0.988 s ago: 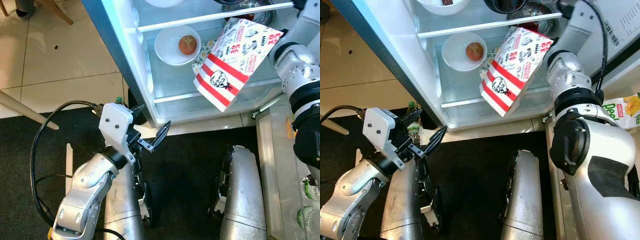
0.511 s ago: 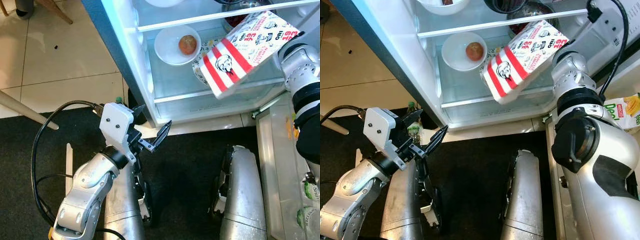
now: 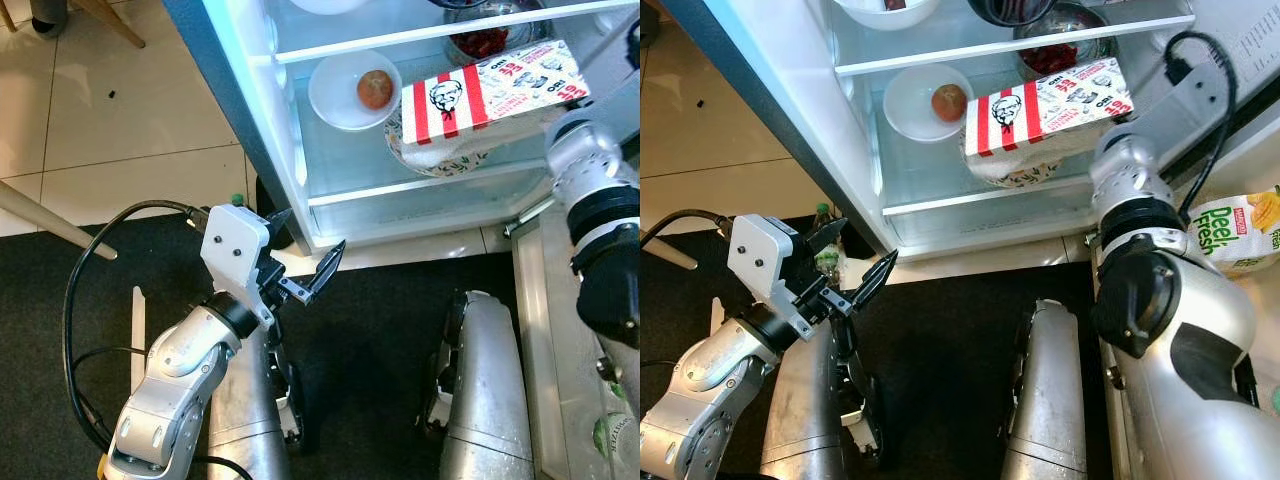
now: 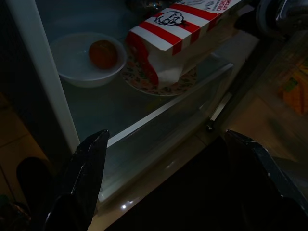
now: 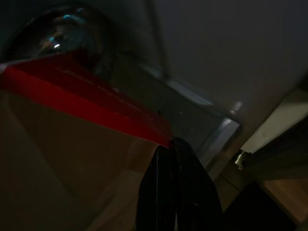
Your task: Restocking fridge
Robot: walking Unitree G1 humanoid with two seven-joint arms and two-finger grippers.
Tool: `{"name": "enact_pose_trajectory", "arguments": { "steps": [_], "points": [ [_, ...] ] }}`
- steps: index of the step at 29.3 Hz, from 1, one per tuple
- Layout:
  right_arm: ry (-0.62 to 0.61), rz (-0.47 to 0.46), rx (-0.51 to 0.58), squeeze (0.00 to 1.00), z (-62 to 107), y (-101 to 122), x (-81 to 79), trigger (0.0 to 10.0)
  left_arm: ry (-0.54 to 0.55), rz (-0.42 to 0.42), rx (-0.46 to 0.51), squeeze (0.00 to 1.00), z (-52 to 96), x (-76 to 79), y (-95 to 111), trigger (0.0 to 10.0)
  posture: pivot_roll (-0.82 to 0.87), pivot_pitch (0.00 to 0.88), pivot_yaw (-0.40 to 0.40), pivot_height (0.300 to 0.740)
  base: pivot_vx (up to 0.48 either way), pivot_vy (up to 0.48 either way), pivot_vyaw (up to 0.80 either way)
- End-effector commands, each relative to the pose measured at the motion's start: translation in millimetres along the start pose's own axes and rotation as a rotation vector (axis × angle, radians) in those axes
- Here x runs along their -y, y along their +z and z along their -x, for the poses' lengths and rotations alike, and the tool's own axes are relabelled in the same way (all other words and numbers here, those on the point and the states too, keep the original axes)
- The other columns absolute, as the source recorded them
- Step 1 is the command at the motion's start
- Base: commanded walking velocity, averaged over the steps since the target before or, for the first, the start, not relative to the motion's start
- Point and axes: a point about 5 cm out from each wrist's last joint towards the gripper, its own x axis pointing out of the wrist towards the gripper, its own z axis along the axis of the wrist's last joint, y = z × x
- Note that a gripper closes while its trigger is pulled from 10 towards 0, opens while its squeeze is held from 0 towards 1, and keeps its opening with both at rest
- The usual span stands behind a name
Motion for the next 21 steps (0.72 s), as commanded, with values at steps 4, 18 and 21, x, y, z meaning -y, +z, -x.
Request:
{"name": "enact_pose_trajectory", "arguments": {
  "steps": [4,18,21],
  "points": [
    [-0.008,0.044,-0.022,1.00,-0.9,-10.3,2.3,10.0,-0.013,0.019,-0.008,0.00,2.0,5.8,-1.7,10.0,0.14,0.555,0.047,0.500,0.000,0.000,0.00],
    [0.114,0.177,0.017,0.85,1.9,2.8,-11.1,10.0,-0.012,0.017,0.001,0.00,-0.8,5.3,-1.8,10.0,0.12,0.533,0.040,0.500,0.000,0.000,0.00],
    [0.139,0.237,0.017,0.19,1.9,4.9,-11.0,10.0,-0.014,0.017,0.004,0.00,-2.6,5.4,-2.3,10.0,0.12,0.526,0.039,0.500,0.000,0.000,0.00]
  ]
}}
